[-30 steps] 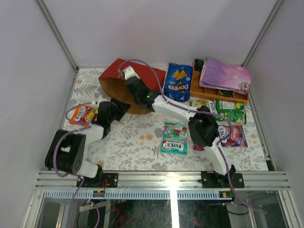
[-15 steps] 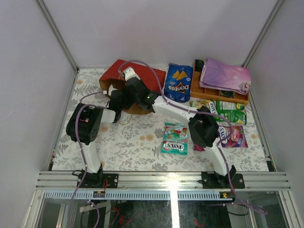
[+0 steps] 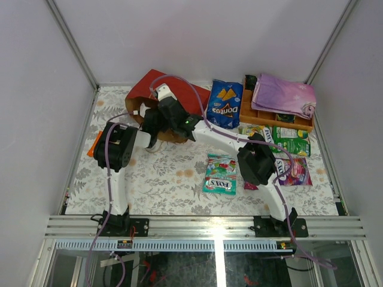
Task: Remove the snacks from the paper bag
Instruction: Take out the snack from the paper bag.
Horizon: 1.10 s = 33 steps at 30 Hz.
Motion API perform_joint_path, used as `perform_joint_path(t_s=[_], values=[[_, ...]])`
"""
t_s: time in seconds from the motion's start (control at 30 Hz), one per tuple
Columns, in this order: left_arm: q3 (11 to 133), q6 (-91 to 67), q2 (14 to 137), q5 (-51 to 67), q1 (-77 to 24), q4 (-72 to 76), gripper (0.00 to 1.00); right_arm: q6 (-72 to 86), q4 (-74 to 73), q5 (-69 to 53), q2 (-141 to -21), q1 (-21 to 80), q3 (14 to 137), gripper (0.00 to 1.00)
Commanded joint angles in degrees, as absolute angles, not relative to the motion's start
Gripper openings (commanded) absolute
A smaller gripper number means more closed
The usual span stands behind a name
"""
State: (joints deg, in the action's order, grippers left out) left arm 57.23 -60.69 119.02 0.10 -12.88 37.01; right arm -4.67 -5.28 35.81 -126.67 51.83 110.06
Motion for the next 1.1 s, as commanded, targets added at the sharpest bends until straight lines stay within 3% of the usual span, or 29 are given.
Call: perform_joint_path(t_s=[0.0, 0.23, 0.3, 0.43, 0.57, 0.6, 0.73, 1.07], values=[[61.39, -62.87, 123.36, -1.5, -13.31, 39.84, 0.54, -2.21, -1.31, 33.85, -124.37, 51.65, 110.73, 0.0], [64.52, -67.57, 126.9, -3.3, -13.69, 40.97, 0.55, -1.63, -0.91, 32.34, -123.7, 51.63, 110.05, 0.0], [65.63, -68.22, 127.35, -3.63, -13.7, 40.94, 0.51, -1.49, -0.66, 31.8, -123.36, 51.64, 109.65, 0.0], [68.04, -68.31, 128.13, -3.27, -13.75, 40.38, 0.33, -1.48, -0.31, 31.49, -122.92, 51.65, 109.15, 0.0], [68.34, -67.87, 127.23, -3.46, -13.69, 38.63, 0.02, -1.6, -0.1, 31.7, -122.8, 51.68, 108.85, 0.0], [68.3, -67.47, 126.84, -3.53, -13.72, 38.03, 0.0, -1.58, -0.06, 31.72, -122.65, 51.67, 108.75, 0.0], [65.34, -65.63, 123.79, -2.97, -13.72, 38.09, 0.0, -1.03, 0.39, 32.39, -122.2, 51.64, 108.29, 0.0], [43.79, -63.79, 105.67, 1.54, -14.02, 44.95, 0.0, 2.44, -1.87, 36.44, -123.56, 51.6, 111.08, 0.0]])
